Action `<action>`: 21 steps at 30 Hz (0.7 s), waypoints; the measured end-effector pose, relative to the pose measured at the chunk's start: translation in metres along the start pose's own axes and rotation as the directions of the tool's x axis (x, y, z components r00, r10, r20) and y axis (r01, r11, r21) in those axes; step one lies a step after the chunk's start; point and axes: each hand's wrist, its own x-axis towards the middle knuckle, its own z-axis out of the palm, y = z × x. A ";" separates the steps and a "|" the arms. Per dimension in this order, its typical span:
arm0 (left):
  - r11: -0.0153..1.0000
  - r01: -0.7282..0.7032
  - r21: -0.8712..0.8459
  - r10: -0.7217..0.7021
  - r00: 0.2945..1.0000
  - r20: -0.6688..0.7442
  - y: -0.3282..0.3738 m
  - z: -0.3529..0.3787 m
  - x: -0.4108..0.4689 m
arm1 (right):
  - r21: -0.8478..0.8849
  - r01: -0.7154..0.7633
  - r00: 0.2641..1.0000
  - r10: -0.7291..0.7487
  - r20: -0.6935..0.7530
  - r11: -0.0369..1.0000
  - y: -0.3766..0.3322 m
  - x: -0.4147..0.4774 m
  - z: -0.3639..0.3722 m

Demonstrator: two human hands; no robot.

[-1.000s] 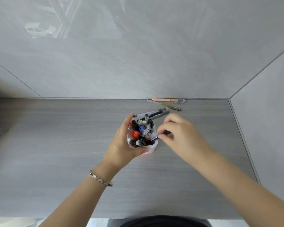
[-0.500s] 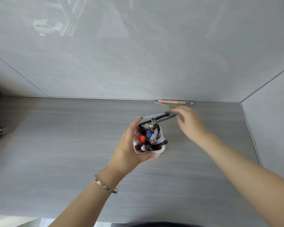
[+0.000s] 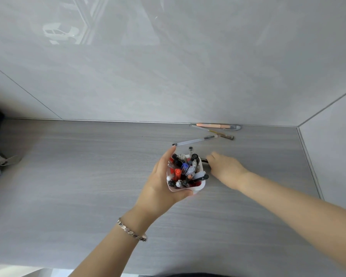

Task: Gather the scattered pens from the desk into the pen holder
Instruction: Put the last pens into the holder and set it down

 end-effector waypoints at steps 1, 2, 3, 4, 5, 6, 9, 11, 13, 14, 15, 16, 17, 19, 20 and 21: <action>1.000 0.002 -0.003 -0.002 1.000 0.006 0.001 0.000 0.000 | 0.127 -0.042 0.999 0.042 0.001 0.991 0.003 -0.014 0.000; 1.000 0.005 -0.007 -0.005 1.000 0.008 0.001 0.000 0.000 | 0.258 -0.063 0.997 0.073 -0.029 0.964 0.007 -0.029 -0.001; 1.000 0.008 -0.008 -0.008 1.000 0.004 0.001 -0.001 0.000 | 0.378 -0.059 0.992 0.096 -0.078 0.924 0.012 -0.043 -0.002; 1.000 0.009 -0.012 -0.009 1.000 0.002 0.001 0.000 0.000 | 0.466 -0.043 0.986 0.114 -0.125 0.884 0.017 -0.058 -0.006; 1.000 0.013 -0.018 -0.013 1.000 0.002 0.001 0.001 -0.001 | 0.539 -0.031 0.977 0.138 -0.160 0.842 0.022 -0.074 -0.011; 1.000 0.020 -0.017 -0.020 1.000 -0.003 0.000 0.000 0.000 | 0.611 -0.036 0.967 0.181 -0.177 0.791 0.025 -0.086 -0.020; 1.000 0.014 -0.016 -0.015 1.000 -0.009 -0.002 0.000 0.000 | 0.751 -0.038 0.931 0.297 -0.214 0.660 0.025 -0.125 -0.052; 1.000 0.011 -0.014 -0.011 1.000 -0.013 -0.002 0.000 0.000 | 0.726 -0.022 0.922 0.296 -0.252 0.688 0.019 -0.142 -0.073; 1.000 0.006 -0.018 -0.006 1.000 -0.016 0.000 0.000 -0.001 | 0.678 0.014 0.930 0.240 -0.279 0.735 0.007 -0.150 -0.087; 1.000 0.002 -0.017 -0.002 1.000 -0.018 0.001 0.000 -0.001 | 0.642 0.048 0.934 0.194 -0.300 0.765 -0.002 -0.149 -0.091; 1.000 -0.001 -0.014 0.001 1.000 -0.019 0.001 0.000 -0.002 | 0.592 0.081 0.928 0.156 -0.338 0.801 -0.012 -0.146 -0.091; 1.000 -0.005 -0.011 0.005 1.000 -0.022 0.001 0.000 -0.002 | 0.513 0.103 0.914 0.122 -0.386 0.852 -0.023 -0.139 -0.091; 1.000 -0.011 -0.013 0.010 1.000 -0.025 0.000 0.000 -0.002 | 0.417 0.118 0.892 0.087 -0.443 0.901 -0.033 -0.130 -0.087; 0.999 -0.018 -0.030 0.017 1.000 -0.026 -0.001 0.001 -0.002 | 0.196 0.137 0.861 -0.019 -0.508 0.971 -0.055 -0.112 -0.076; 0.999 -0.019 -0.043 0.018 0.999 -0.027 -0.002 0.001 -0.001 | 0.094 0.128 0.863 -0.065 -0.501 0.987 -0.067 -0.103 -0.068; 0.998 -0.021 -0.059 0.020 0.999 -0.028 -0.002 0.002 -0.001 | 0.023 0.119 0.879 -0.095 -0.468 0.993 -0.076 -0.096 -0.060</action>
